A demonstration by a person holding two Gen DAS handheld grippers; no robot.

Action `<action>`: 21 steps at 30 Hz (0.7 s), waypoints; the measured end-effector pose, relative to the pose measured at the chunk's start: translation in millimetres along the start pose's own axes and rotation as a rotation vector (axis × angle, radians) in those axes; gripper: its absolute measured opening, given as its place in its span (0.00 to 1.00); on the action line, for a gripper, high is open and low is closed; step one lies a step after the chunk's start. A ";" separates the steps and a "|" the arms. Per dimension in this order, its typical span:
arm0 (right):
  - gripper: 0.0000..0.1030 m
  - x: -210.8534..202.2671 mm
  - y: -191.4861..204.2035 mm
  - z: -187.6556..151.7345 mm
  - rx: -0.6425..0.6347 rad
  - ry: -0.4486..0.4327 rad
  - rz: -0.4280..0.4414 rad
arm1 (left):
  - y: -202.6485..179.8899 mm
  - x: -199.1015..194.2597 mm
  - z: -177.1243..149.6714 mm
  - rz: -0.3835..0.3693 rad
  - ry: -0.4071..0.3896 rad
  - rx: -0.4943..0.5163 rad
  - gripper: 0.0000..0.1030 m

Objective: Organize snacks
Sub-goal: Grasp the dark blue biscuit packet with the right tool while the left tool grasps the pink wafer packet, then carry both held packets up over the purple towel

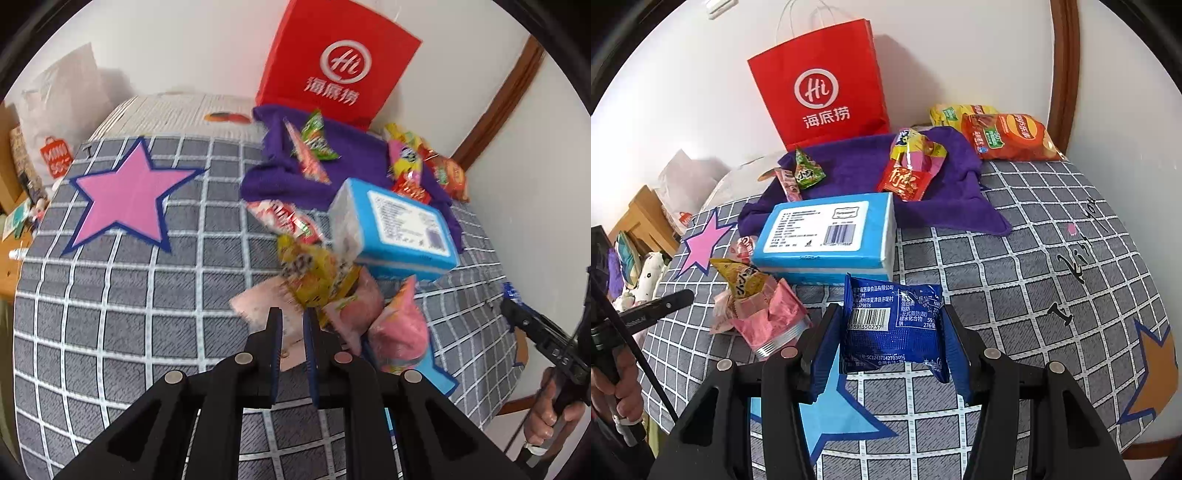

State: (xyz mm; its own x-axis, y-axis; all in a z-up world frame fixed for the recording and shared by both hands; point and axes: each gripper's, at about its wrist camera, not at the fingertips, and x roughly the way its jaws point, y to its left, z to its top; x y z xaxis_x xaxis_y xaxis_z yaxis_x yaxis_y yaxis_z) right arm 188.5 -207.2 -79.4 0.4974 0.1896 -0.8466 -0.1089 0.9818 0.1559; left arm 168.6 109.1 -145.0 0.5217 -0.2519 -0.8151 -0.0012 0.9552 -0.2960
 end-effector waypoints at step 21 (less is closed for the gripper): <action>0.51 31.3 -15.6 -6.4 0.021 0.065 -0.008 | -14.5 67.4 0.1 0.177 0.071 0.050 0.60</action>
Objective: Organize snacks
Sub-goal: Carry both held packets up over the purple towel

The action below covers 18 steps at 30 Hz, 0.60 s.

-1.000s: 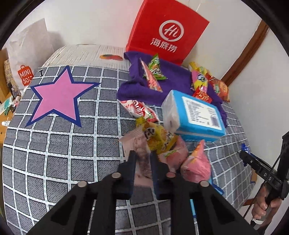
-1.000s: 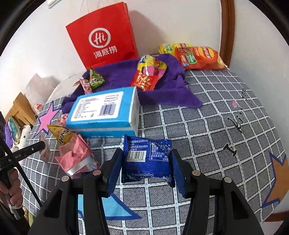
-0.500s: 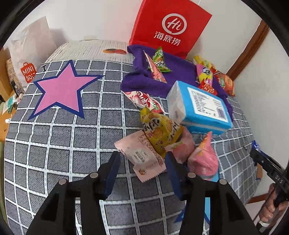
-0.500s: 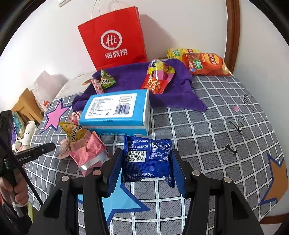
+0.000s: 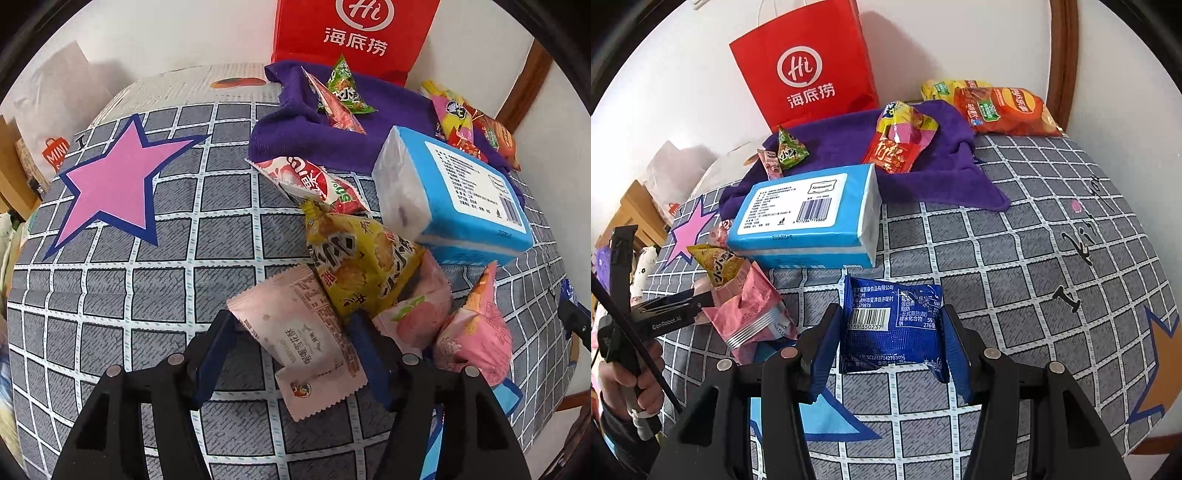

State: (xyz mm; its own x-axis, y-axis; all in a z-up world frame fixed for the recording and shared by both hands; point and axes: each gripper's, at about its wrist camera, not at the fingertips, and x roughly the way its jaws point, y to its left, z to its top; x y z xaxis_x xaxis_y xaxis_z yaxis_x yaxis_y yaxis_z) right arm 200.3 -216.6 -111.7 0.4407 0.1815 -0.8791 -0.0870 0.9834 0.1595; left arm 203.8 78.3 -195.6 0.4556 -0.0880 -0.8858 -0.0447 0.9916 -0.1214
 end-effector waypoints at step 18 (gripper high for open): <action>0.51 -38.3 24.7 9.9 -0.059 -0.071 0.029 | 8.2 -79.6 2.1 -0.068 -0.129 0.024 0.31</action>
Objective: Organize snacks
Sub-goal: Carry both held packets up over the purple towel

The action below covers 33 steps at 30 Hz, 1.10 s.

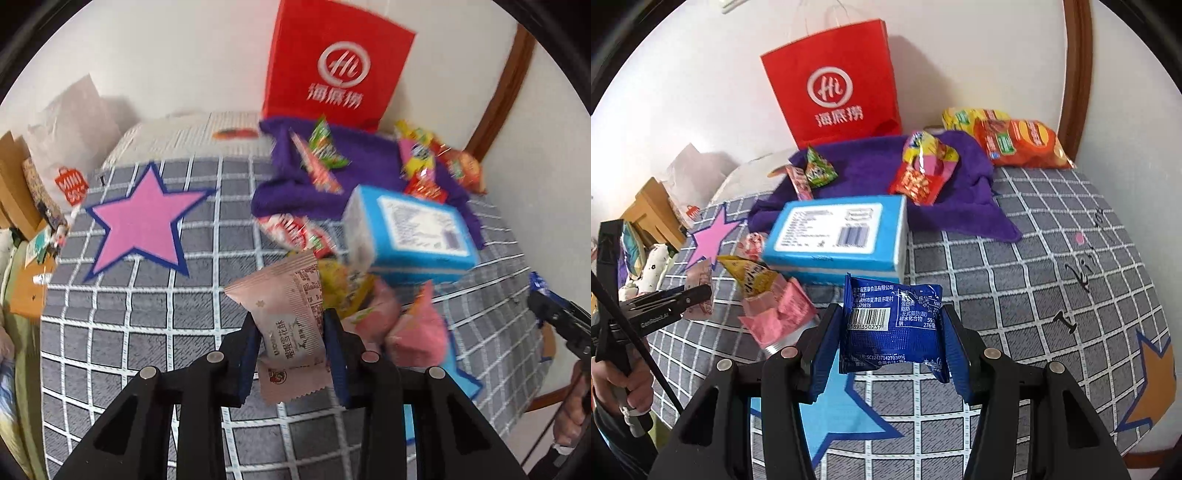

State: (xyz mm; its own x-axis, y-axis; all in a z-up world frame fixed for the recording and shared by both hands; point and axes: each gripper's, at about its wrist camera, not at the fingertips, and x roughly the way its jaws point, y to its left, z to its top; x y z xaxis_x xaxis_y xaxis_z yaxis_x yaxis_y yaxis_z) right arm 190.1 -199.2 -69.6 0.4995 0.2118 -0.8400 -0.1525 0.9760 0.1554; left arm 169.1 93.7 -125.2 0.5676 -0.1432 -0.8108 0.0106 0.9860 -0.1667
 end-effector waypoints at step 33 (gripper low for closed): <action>0.51 3.5 35.5 123.7 -0.123 -0.153 0.043 | -62.6 -11.0 125.6 -0.106 -0.161 0.108 0.31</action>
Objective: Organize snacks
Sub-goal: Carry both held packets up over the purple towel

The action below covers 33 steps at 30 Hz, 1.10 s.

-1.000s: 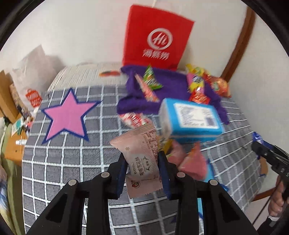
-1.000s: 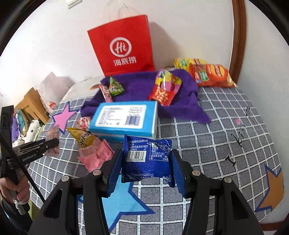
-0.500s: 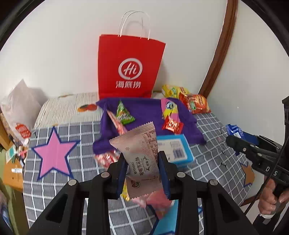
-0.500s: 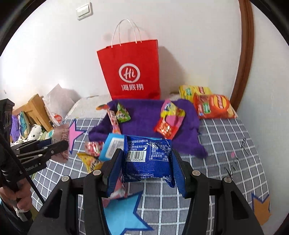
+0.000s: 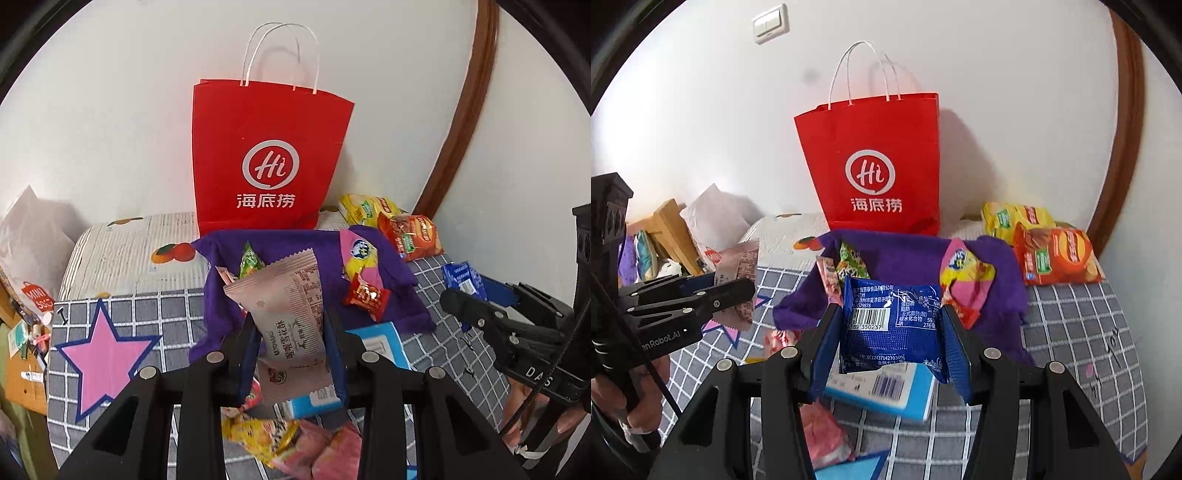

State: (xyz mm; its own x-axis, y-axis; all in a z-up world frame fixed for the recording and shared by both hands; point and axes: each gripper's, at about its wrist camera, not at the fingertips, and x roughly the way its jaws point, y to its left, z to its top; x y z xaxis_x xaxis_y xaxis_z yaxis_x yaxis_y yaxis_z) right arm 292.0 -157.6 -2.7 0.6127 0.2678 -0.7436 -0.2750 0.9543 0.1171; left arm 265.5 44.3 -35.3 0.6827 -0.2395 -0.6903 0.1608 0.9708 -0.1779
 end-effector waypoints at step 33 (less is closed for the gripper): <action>0.52 139.3 -20.8 46.2 -0.006 0.123 0.049 | 44.7 119.4 33.5 0.010 0.097 -0.041 0.31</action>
State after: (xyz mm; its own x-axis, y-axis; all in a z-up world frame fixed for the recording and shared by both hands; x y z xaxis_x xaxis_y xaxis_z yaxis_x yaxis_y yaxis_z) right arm 417.3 -134.0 -78.3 0.5033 0.2956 -0.8120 -0.3071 0.9395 0.1517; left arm 378.1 59.5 -102.2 0.6112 -0.2315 -0.7568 0.1232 0.9724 -0.1979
